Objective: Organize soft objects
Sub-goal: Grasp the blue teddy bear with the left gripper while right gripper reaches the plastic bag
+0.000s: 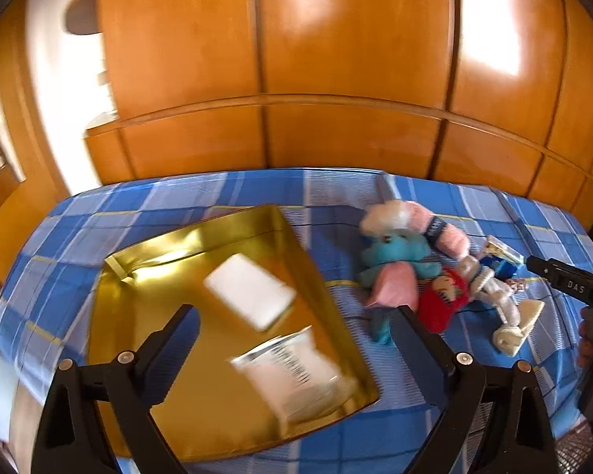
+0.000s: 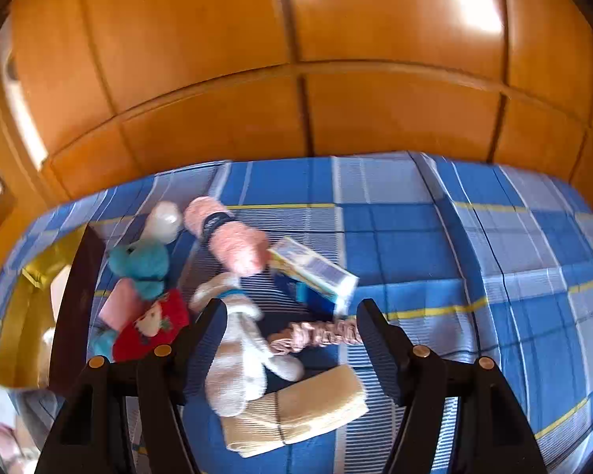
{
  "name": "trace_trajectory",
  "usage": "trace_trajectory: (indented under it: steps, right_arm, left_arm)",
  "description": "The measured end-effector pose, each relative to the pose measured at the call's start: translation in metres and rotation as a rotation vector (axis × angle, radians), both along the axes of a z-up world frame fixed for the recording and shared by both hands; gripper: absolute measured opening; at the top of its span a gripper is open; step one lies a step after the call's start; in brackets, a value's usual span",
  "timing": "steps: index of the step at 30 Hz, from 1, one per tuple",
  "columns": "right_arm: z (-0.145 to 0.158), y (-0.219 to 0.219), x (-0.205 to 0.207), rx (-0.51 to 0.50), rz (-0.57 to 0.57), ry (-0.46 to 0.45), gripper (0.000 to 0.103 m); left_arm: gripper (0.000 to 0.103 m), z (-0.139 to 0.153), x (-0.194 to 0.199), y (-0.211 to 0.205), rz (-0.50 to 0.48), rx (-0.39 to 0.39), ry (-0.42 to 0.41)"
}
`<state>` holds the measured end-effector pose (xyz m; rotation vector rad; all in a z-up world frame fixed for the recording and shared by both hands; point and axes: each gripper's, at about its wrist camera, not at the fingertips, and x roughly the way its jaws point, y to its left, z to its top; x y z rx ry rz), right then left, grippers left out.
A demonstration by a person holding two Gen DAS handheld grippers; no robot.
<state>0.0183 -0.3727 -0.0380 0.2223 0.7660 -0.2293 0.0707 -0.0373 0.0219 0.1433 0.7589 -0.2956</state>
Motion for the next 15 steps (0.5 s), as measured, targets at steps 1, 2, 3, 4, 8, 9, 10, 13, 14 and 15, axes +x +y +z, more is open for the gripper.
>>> trace_trajectory:
  steps: [1, 2, 3, 4, 8, 9, 10, 13, 14, 15]
  right_arm:
    - [-0.001, -0.004, -0.001, 0.015, -0.01, -0.004, 0.069]
    - [-0.002, -0.008, -0.002, 0.026, -0.017, -0.006, 0.069]
    - [-0.002, -0.01, -0.004, 0.033, -0.021, -0.008, 0.069]
    - [-0.001, -0.012, -0.004, 0.044, -0.023, -0.012, 0.069]
    - [0.004, -0.013, -0.006, 0.067, -0.023, -0.033, 0.069]
    - [0.005, -0.014, -0.006, 0.074, -0.021, -0.036, 0.069]
    - [0.005, -0.014, -0.006, 0.08, -0.02, -0.039, 0.069]
    - [0.008, -0.017, -0.007, 0.109, -0.023, -0.049, 0.069]
    - [0.008, -0.018, -0.007, 0.117, -0.021, -0.05, 0.069]
    - [0.009, -0.017, -0.007, 0.118, -0.021, -0.052, 0.07]
  left_arm:
    - [0.097, 0.0, 0.004, -0.008, -0.018, 0.001, 0.007]
    - [0.097, -0.001, 0.01, -0.018, -0.028, 0.007, 0.014]
    - [0.097, -0.002, 0.014, -0.025, -0.037, 0.012, 0.016]
    - [0.097, -0.003, 0.019, -0.034, -0.052, 0.016, 0.019]
    - [0.097, -0.015, 0.045, -0.067, -0.079, 0.009, 0.087]
    - [0.097, -0.018, 0.049, -0.075, -0.082, 0.012, 0.1]
    - [0.097, -0.023, 0.055, -0.086, -0.097, 0.017, 0.114]
    - [0.082, -0.037, 0.07, -0.107, -0.115, 0.043, 0.149]
    - [0.08, -0.044, 0.076, -0.114, -0.128, 0.051, 0.171]
    - [0.077, -0.052, 0.082, -0.122, -0.134, 0.06, 0.197]
